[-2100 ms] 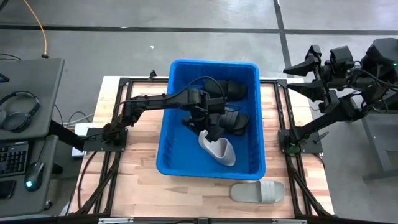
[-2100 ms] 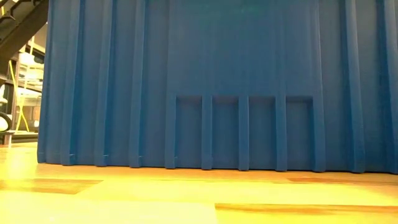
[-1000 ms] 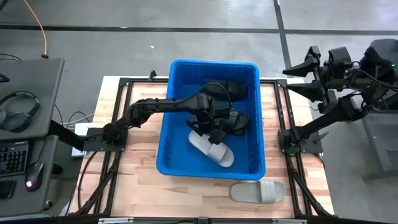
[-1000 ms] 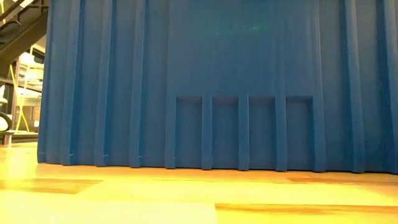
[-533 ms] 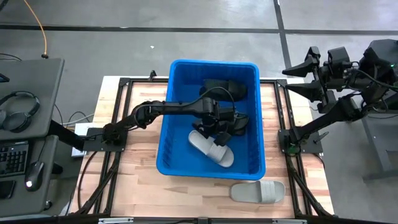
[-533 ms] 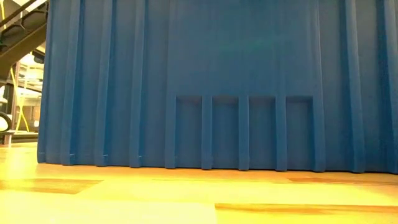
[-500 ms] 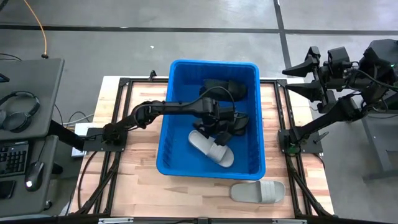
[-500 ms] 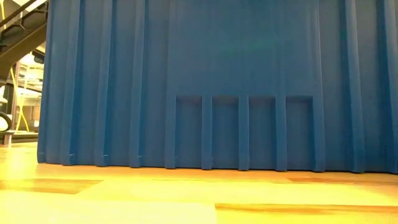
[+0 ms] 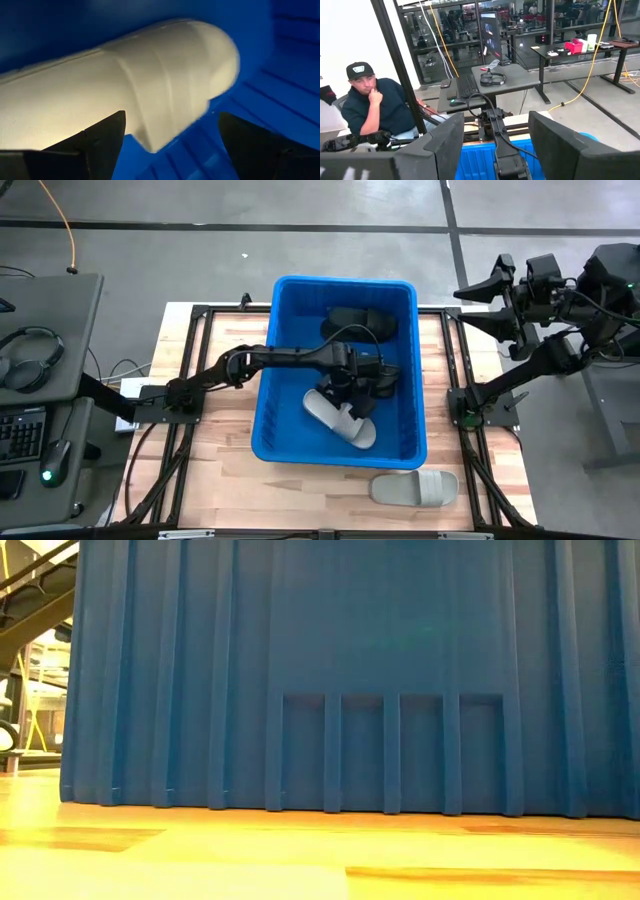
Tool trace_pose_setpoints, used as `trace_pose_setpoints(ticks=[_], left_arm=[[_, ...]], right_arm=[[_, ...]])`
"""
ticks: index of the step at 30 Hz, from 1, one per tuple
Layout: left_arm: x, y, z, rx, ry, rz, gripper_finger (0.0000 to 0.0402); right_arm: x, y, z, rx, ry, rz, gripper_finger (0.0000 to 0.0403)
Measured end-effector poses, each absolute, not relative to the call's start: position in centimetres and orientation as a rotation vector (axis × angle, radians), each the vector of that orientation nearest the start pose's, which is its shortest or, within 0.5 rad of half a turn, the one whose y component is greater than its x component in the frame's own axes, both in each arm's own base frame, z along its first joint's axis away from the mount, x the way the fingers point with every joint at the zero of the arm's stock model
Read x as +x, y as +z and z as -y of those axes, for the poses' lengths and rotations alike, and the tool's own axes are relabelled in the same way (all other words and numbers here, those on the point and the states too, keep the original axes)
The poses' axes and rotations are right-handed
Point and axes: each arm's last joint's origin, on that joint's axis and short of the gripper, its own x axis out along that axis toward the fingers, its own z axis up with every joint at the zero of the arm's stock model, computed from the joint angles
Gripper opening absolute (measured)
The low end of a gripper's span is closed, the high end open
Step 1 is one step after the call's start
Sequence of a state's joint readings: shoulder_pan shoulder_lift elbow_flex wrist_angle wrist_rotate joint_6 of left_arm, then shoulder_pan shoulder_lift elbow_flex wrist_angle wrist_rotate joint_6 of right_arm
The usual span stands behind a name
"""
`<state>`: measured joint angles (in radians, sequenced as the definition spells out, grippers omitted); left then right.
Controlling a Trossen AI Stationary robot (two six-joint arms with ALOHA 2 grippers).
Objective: Pick and place slides into bin
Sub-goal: Put the gray slipper into the blue bin
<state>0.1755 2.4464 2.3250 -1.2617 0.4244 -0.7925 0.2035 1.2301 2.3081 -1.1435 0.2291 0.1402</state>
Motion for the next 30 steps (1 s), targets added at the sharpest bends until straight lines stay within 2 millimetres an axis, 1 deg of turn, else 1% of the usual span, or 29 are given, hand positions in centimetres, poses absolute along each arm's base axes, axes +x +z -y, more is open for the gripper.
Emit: trace_pose_setpoints(ticks=[2,5,7,9,12,14,17,20,23,30], left_arm=[[48.9,20.8,-7.2,-1.076,0.308,-1.354,0.0304],[49.0,20.2,-7.0,-1.091,0.287,-1.375,0.0304],[49.6,19.9,-6.6,-1.100,0.253,-1.358,0.0304],[49.6,19.6,-6.2,-1.116,0.238,-1.373,0.0304],[49.9,19.6,-5.7,-1.111,0.236,-1.359,0.0304],[50.1,19.7,-5.7,-1.098,0.237,-1.331,0.0303],[50.2,19.8,-5.9,-1.105,0.231,-1.318,0.0289],[50.1,19.7,-5.9,-1.134,0.245,-1.328,0.0258],[50.2,19.7,-5.9,-1.142,0.257,-1.325,0.0212],[50.2,19.7,-5.9,-1.169,0.293,-1.321,0.0073]], right_arm=[[9.0,59.0,-1.2,0.126,-0.032,-0.062,0.0210],[9.0,59.0,-1.2,0.127,-0.036,-0.062,0.0210],[9.0,59.0,-1.2,0.127,-0.036,-0.062,0.0210],[9.0,59.0,-1.2,0.127,-0.037,-0.062,0.0210],[9.0,59.0,-1.2,0.127,-0.037,-0.062,0.0210],[9.0,59.0,-1.2,0.127,-0.037,-0.062,0.0210],[9.0,59.0,-1.2,0.125,-0.037,-0.062,0.0210],[9.0,59.0,-1.2,0.124,-0.037,-0.062,0.0210],[9.0,59.0,-1.2,0.124,-0.037,-0.062,0.0210],[9.0,59.0,-1.2,0.125,-0.037,-0.062,0.0210]])
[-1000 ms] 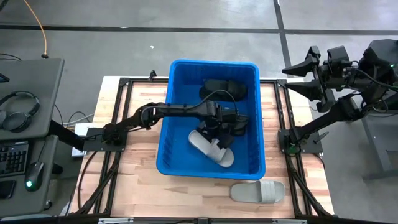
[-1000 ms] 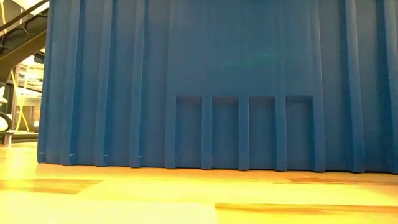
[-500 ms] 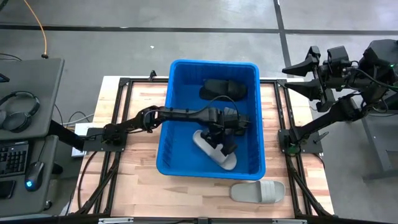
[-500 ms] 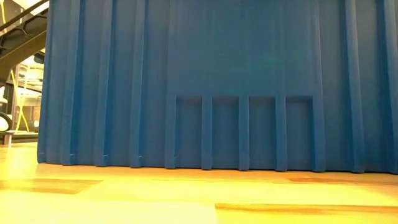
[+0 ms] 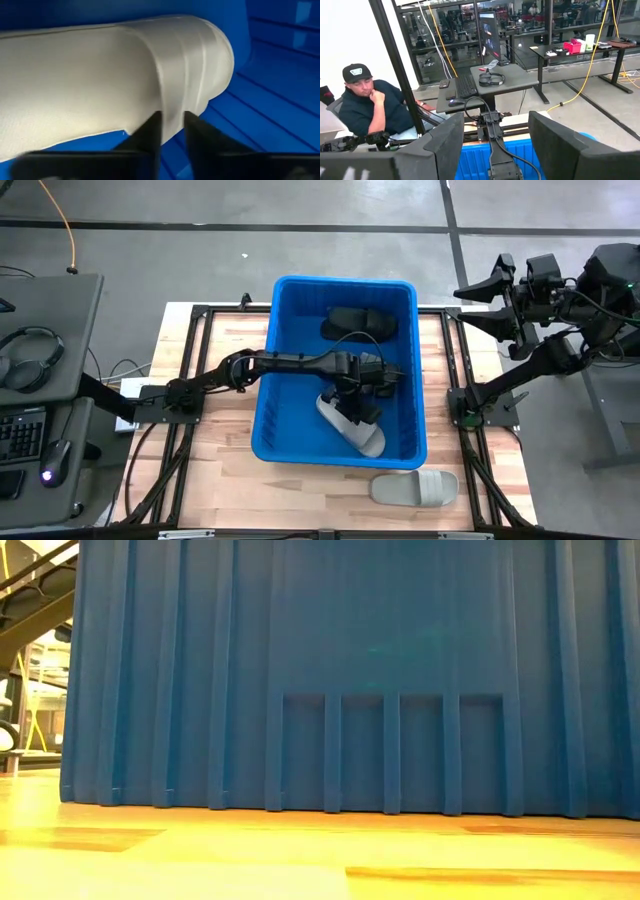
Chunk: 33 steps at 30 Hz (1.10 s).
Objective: Pick and place slides into bin
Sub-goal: Put the gray slipper into the blue bin
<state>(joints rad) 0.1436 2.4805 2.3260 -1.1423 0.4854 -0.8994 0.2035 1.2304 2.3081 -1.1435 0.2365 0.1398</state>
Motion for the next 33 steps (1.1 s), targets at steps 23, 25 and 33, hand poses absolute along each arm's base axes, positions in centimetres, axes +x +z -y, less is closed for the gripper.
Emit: trace_pose_setpoints(ticks=[23,25,33], left_arm=[[49.7,22.9,-7.8,-1.219,0.357,-1.180,0.0007],[49.7,22.8,-7.8,-1.201,0.340,-1.188,0.0010],[49.7,22.8,-7.0,-1.187,0.267,-1.217,0.0118]], right_arm=[[9.0,59.0,-1.2,0.127,-0.038,-0.061,0.0210],[9.0,59.0,-1.2,0.127,-0.038,-0.061,0.0210],[9.0,59.0,-1.2,0.124,-0.038,-0.062,0.0210]])
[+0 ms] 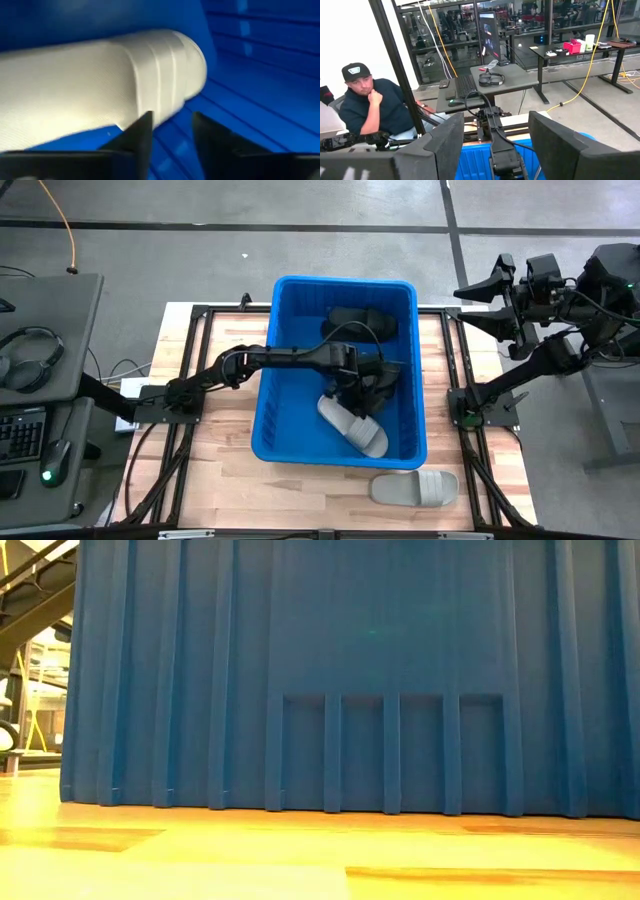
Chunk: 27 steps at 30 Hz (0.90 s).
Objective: Pick and place slides into bin
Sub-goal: Put the gray slipper into the blue bin
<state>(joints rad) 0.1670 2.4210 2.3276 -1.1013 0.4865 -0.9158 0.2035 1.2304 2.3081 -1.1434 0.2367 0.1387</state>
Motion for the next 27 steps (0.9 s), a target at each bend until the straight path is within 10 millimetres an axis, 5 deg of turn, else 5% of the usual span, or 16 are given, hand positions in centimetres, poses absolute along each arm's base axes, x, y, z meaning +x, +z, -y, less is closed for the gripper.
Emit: trace_pose_setpoints(ticks=[6,11,27], left_arm=[[49.7,22.7,-7.2,-1.165,0.307,-1.203,0.0250],[49.7,22.6,-7.3,-1.094,0.323,-1.198,0.0308],[50.0,21.5,-6.9,-1.041,0.355,-1.213,0.0288]], right_arm=[[9.0,59.0,-1.2,0.124,-0.038,-0.061,0.0210],[9.0,59.0,-1.2,0.126,-0.037,-0.061,0.0210],[9.1,59.0,-1.2,0.139,-0.038,-0.060,0.0210]])
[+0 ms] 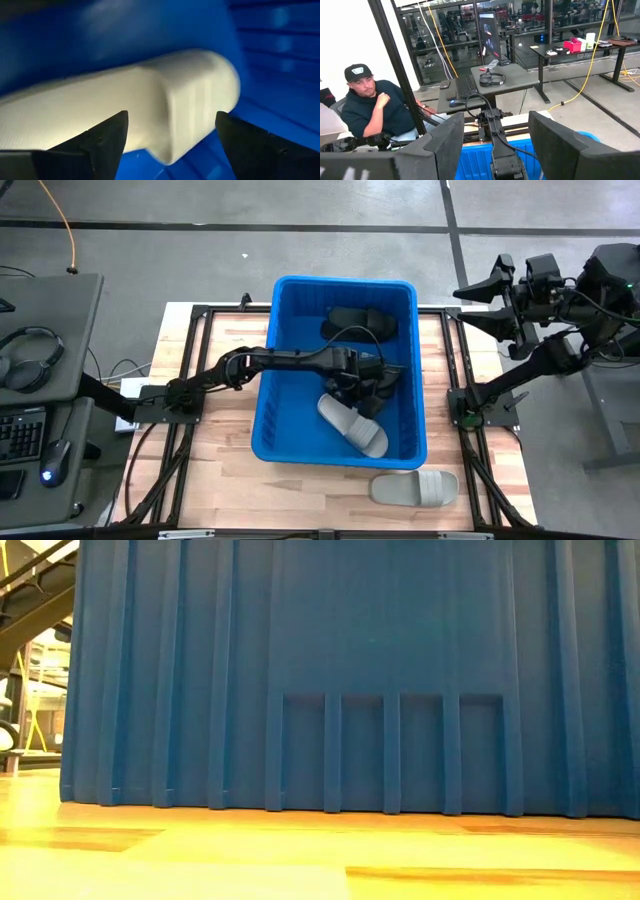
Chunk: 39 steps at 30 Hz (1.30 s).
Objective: Pick and place slides into bin
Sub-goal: Put the gray slipper into the blue bin
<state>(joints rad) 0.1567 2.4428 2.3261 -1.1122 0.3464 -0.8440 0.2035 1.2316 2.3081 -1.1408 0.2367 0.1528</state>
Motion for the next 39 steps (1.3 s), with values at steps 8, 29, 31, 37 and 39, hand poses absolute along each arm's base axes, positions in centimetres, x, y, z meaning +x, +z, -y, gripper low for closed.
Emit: trace_pose_setpoints(ticks=[8,29,31,37,39], left_arm=[[49.9,20.3,-6.7,-1.059,0.342,-1.276,0.0276],[51.3,19.4,-5.7,-1.121,0.219,-1.236,0.0192],[51.4,19.4,-5.7,-1.127,0.212,-1.232,0.0161],[51.4,19.4,-5.7,-1.127,0.218,-1.229,0.0076],[51.4,19.4,-5.7,-1.125,0.220,-1.226,0.0053]], right_arm=[[9.1,59.0,-1.2,0.139,-0.038,-0.060,0.0210],[9.1,59.0,-1.1,0.135,-0.054,-0.059,0.0210],[9.1,59.0,-1.1,0.135,-0.055,-0.059,0.0210],[9.1,59.0,-1.1,0.140,-0.054,-0.059,0.0210],[9.1,59.0,-1.1,0.142,-0.054,-0.059,0.0210]])
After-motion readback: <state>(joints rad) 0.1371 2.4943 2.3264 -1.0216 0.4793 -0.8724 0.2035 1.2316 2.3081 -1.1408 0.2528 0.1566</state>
